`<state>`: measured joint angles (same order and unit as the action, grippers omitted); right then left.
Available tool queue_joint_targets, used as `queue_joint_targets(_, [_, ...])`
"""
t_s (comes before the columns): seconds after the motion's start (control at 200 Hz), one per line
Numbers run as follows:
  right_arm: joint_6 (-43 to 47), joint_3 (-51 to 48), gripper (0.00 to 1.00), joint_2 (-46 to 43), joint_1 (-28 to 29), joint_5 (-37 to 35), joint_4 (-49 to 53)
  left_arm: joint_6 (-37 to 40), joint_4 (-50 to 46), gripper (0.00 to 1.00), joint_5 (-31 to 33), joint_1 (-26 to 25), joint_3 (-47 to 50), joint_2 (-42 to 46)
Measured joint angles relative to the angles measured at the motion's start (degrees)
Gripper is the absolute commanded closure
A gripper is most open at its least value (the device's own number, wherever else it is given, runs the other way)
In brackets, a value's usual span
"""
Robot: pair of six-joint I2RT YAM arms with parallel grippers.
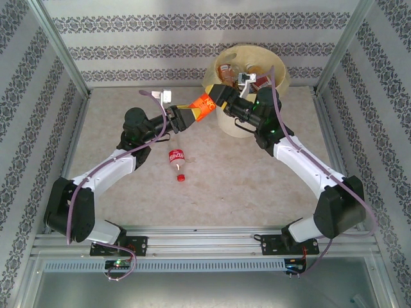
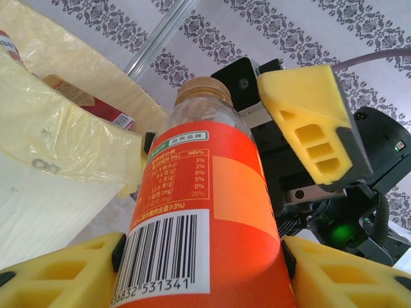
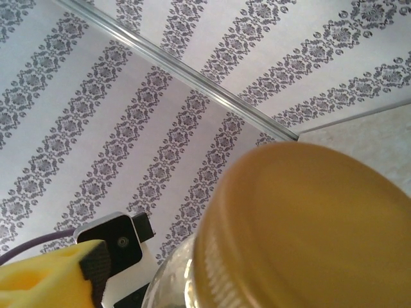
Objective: Put the plastic bottles in the bin
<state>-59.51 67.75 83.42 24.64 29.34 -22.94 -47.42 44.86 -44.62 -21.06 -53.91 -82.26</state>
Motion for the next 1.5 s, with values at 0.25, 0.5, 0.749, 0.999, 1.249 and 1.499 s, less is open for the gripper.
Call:
queue_joint_targets(0.25, [0.5,0.7,0.53,0.0,0.0,-1.3,0.9,0.0,0.7,0.44,-0.6,0.0,-0.5,-0.1])
queue_joint_targets(0.5, [4.0,1.5,0.58,-0.5,0.0,-2.0,4.0,0.3,-1.0,0.04,-0.2,-0.7,-1.3,0.0])
queue_joint_targets(0.749, [13.2,7.4,0.58,-1.0,-3.0,-4.0,13.6,4.5,-8.8,0.00,4.7,-1.0,-1.5,3.9])
queue_joint_targets(0.999, [22.8,17.2,0.56,-2.0,-9.7,-6.6,19.8,9.4,-16.1,0.00,16.5,-1.0,1.1,13.1])
queue_joint_targets(1.249, [33.7,30.0,0.56,2.7,-14.8,-9.7,29.7,12.1,-31.6,0.00,29.4,-1.0,1.2,14.9])
queue_joint_targets(1.499, [40.5,40.5,0.52,12.1,-19.4,-11.3,43.3,12.1,-48.2,0.00,38.2,-1.0,-0.1,12.8])
